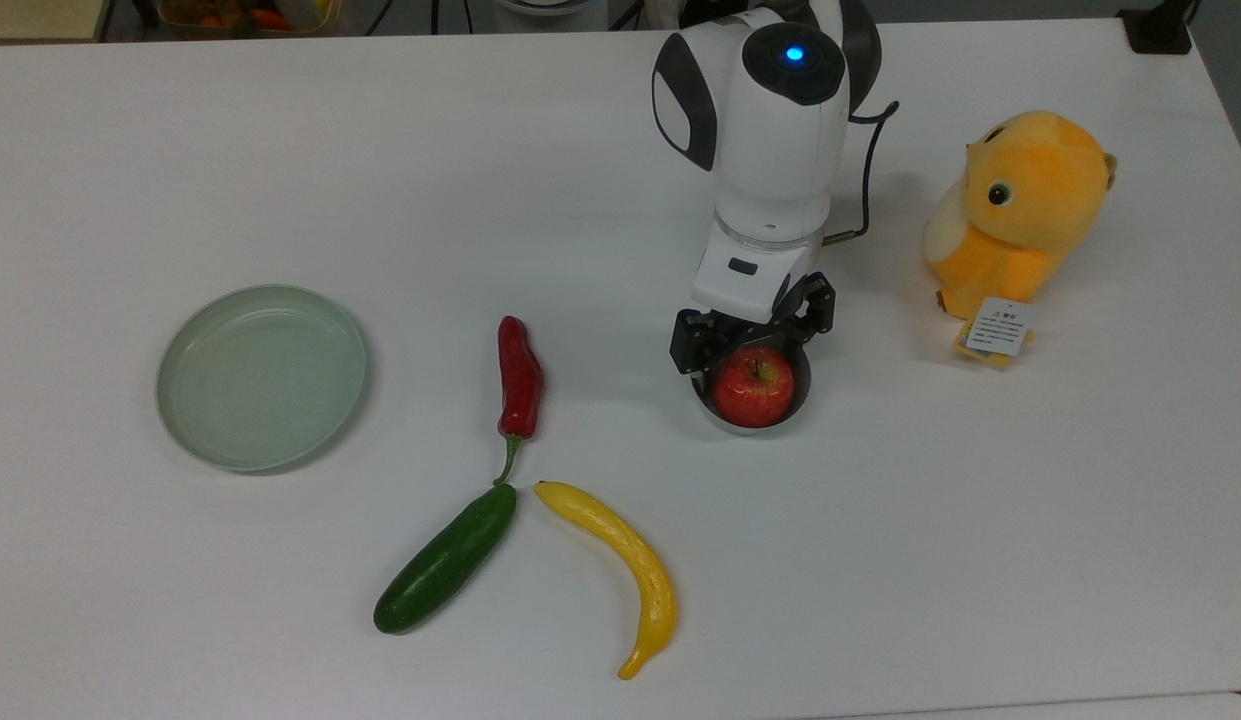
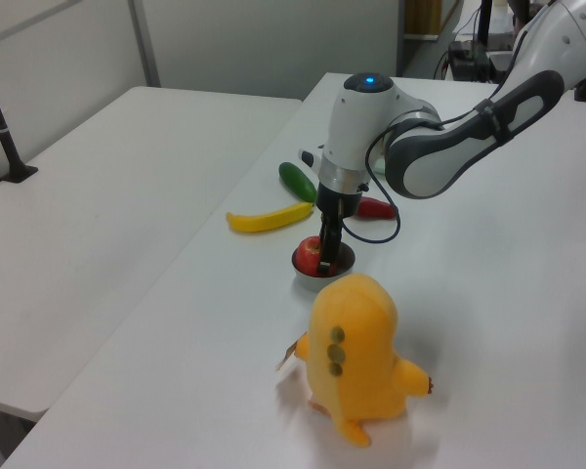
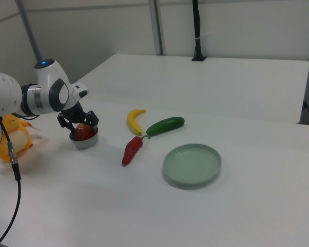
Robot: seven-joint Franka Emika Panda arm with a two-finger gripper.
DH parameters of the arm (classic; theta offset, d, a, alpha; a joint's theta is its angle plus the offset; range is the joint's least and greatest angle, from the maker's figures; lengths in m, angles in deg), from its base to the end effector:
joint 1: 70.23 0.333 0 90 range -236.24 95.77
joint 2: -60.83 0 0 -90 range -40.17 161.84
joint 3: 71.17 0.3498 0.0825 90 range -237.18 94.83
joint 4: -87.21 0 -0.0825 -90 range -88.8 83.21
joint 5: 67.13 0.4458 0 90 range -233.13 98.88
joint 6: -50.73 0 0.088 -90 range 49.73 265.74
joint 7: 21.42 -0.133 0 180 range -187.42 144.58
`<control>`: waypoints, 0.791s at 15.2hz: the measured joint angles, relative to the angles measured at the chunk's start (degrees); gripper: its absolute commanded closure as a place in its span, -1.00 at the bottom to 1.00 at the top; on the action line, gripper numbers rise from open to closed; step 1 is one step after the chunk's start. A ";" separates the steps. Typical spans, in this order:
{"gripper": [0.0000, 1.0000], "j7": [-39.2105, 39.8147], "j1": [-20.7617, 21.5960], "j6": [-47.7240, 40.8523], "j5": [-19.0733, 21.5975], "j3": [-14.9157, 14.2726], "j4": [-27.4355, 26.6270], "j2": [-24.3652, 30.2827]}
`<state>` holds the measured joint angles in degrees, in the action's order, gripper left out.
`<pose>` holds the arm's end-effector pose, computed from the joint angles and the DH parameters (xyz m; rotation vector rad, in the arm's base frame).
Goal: Put the red apple in the bowl
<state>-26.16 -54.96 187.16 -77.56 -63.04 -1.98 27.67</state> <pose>0.7417 0.2977 0.3080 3.0462 0.6319 0.4094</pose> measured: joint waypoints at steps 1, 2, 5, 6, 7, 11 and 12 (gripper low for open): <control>-1.00 0.00 0.00 0.00 -0.01 0.00 0.13 0.10; -1.00 0.00 0.00 0.00 -0.01 0.00 0.35 0.36; -1.00 -0.04 0.00 0.00 -0.01 0.03 0.53 2.98; -1.00 -0.09 0.00 -0.09 -0.01 0.04 0.40 5.12; -1.00 -0.20 -0.05 -1.15 -0.01 0.04 0.33 6.77; -1.00 -0.38 -1.29 -12.35 0.50 0.04 0.36 15.77; -1.00 -0.43 -2.25 -16.67 2.09 0.03 0.32 19.65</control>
<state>-26.59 -57.21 170.49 -75.47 -63.01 -1.66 47.32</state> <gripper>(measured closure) 0.000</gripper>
